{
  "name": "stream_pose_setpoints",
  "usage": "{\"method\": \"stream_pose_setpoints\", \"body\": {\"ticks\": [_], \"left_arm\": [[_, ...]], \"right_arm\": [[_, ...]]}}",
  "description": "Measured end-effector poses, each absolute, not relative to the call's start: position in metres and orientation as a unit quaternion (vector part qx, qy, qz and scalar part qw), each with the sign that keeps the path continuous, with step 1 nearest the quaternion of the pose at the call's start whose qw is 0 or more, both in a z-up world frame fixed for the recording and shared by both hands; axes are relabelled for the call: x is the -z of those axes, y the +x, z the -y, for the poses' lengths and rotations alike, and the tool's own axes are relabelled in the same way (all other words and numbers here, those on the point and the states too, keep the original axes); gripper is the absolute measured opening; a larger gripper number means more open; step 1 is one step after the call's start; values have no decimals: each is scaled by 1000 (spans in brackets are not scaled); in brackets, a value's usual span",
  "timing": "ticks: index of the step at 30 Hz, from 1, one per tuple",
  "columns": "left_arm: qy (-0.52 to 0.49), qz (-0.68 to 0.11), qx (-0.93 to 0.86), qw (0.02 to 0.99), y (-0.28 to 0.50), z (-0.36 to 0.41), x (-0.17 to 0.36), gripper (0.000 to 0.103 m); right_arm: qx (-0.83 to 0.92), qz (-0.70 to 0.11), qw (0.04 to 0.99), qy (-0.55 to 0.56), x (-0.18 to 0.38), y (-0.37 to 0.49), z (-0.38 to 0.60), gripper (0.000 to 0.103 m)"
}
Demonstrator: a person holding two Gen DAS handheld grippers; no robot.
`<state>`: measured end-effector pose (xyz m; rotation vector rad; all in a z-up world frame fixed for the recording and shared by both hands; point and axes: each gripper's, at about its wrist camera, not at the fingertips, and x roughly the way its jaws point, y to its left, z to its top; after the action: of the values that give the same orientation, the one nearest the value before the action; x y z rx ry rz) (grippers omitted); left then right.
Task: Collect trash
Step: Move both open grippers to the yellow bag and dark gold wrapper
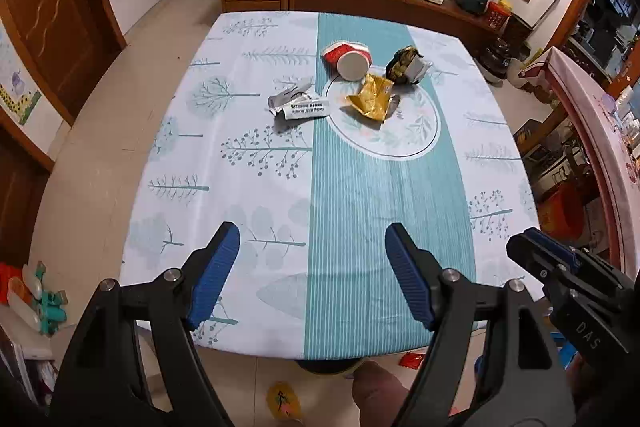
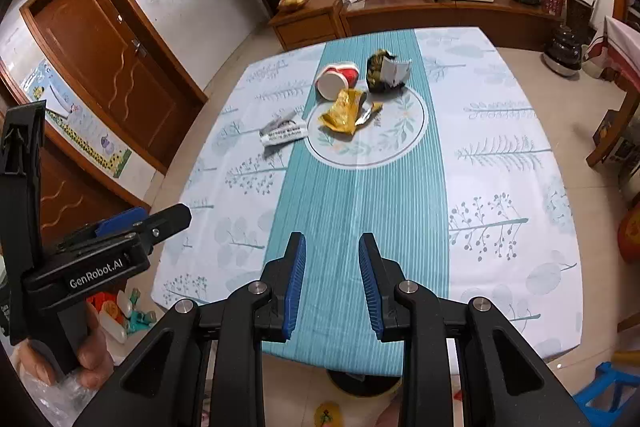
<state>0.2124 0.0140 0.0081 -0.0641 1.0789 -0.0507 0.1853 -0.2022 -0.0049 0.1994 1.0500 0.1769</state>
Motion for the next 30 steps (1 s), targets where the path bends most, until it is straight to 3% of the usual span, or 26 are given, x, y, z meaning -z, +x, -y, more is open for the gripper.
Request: {"method": "stream_pose_setpoints", "body": {"ticks": [16, 21, 30], "left_arm": [[-28, -556, 17, 831, 236, -3, 28, 73], [-41, -561, 1, 827, 276, 4, 38, 73], [-68, -572, -17, 817, 364, 32, 60, 73]], "right_arm": [[-101, -530, 835, 104, 50, 211, 208, 28], [-108, -530, 836, 97, 57, 260, 219, 39], [-123, -521, 843, 59, 68, 385, 251, 40]]}}
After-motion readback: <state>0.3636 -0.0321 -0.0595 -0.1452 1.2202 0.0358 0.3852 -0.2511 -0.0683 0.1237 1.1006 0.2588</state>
